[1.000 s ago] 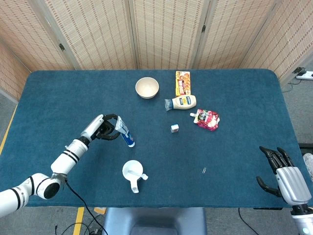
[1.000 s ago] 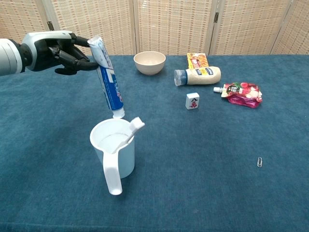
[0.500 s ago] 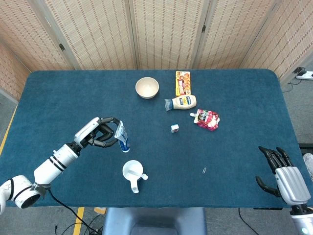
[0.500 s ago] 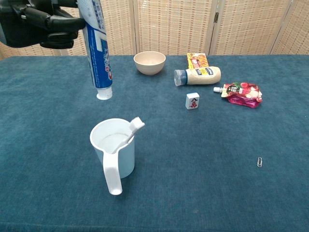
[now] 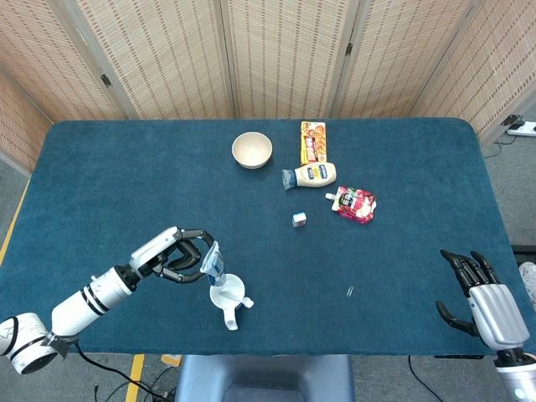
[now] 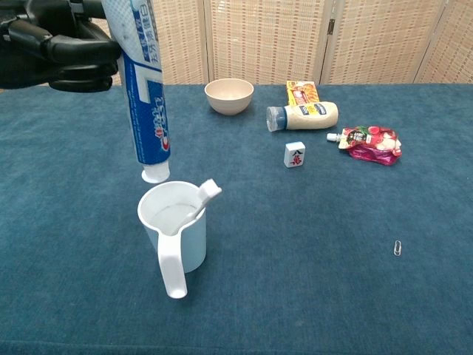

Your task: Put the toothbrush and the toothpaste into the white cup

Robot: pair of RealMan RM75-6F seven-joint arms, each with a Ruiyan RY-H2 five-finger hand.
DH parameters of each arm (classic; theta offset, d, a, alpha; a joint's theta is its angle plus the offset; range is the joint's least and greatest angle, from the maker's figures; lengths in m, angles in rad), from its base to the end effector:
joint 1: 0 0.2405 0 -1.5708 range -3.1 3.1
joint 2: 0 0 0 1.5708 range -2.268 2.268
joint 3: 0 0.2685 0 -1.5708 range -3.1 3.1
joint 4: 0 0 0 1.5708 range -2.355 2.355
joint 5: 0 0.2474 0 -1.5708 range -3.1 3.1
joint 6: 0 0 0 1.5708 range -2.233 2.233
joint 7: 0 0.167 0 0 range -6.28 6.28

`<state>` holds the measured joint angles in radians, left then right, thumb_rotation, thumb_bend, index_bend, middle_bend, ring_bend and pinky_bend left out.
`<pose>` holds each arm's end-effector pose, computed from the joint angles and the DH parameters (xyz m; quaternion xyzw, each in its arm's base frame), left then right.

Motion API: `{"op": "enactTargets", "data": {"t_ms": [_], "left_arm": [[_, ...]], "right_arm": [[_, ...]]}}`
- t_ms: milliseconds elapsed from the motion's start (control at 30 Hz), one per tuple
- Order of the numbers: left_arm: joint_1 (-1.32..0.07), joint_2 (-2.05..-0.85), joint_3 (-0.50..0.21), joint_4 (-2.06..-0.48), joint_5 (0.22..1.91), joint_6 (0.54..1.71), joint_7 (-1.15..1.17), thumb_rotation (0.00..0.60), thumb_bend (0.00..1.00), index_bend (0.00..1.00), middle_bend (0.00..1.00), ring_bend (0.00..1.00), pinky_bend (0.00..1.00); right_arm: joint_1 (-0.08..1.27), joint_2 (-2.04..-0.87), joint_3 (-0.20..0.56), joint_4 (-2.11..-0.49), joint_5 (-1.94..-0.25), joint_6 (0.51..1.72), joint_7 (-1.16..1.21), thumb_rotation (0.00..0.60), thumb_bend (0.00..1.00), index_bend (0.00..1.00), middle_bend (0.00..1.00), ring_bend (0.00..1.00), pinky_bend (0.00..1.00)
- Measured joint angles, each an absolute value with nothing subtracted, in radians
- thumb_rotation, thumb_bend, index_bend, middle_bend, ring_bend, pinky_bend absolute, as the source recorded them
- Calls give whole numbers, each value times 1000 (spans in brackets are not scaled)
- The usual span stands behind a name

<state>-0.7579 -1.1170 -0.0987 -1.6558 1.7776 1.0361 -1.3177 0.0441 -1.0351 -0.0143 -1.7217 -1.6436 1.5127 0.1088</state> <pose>-0.1189 0.3499 0.0513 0.5715 0.6360 0.5180 0.0243 -0.3099 -0.1765 0.1327 0.6076 -0.4213 0.4280 0.5198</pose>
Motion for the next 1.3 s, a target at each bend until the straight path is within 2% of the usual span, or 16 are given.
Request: {"op": "enactTargets", "data": {"t_ms": [567,1033,1167,1300], "left_arm": [[-817,-1219,-38,-1633,1744,1025,-1266,600,411,633,960,891,976],[-826,-1274,14,-1578,1710,995,-1134,600,411,620,957,888,975],[-825,-1287,27,-1565,1704,991,-1100,600,410,559,952,884,973],[-819,-1299,41,-1554,1699,995,-1074,600,410,376,938,874,968]], "right_arm": [[40,-1035,-16,-1722,-1639,1515,109,600,249,56,148,153,77],[41,-1037,-16,-1711,-1639,1515,120,600,248,56,148,154,77],[41,-1037,-15,-1712,-1640,1516,120,600,249,56,148,155,77],[41,-1037,-16,-1713,-1640,1516,119,600,249,55,148,155,77]]}}
